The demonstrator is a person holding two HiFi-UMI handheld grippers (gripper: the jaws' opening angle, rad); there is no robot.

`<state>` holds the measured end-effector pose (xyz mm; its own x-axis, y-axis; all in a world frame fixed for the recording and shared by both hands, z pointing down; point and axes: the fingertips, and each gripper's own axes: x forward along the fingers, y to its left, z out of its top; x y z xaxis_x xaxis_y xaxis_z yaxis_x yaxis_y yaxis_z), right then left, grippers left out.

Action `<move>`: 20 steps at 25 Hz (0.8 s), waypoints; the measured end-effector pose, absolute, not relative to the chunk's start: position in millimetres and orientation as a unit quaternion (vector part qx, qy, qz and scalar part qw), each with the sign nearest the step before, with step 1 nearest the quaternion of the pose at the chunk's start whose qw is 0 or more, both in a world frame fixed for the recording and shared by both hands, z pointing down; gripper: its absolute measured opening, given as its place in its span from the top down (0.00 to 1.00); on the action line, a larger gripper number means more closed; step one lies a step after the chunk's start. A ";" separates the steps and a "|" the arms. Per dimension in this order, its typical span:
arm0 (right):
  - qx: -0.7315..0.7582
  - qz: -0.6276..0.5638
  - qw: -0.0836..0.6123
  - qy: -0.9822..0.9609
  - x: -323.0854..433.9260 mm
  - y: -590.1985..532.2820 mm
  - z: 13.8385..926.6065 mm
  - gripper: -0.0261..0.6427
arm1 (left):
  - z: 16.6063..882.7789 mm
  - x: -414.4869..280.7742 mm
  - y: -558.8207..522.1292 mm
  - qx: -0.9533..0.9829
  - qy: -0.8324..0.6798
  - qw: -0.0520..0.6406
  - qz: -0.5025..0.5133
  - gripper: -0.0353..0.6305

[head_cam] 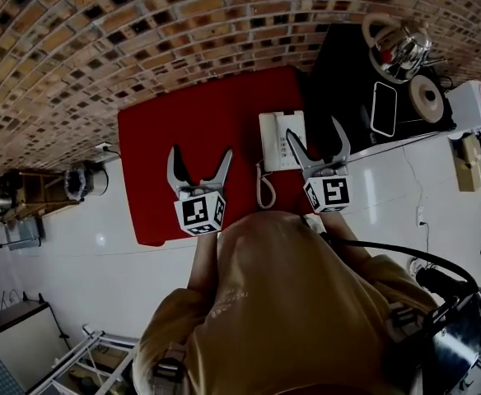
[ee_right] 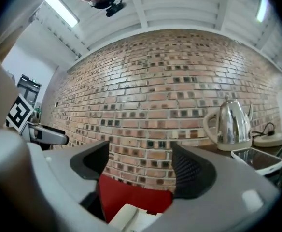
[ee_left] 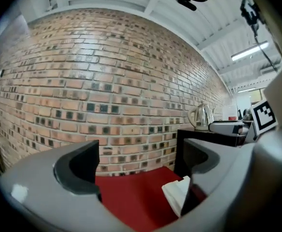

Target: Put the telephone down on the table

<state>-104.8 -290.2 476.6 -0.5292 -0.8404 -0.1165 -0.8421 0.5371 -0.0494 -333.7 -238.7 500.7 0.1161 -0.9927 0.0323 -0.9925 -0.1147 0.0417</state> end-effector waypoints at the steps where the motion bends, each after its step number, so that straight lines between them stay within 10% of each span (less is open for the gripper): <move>1: -0.483 0.001 0.069 0.873 -105.4 -288.0 473.5 0.37 | 497.9 -337.0 -235.8 0.742 -0.670 0.027 -0.003 0.13; 20: -0.490 0.006 0.041 0.871 -120.9 -279.9 462.5 0.38 | 450.8 -378.0 -207.3 0.660 -0.750 -0.044 -0.006 0.32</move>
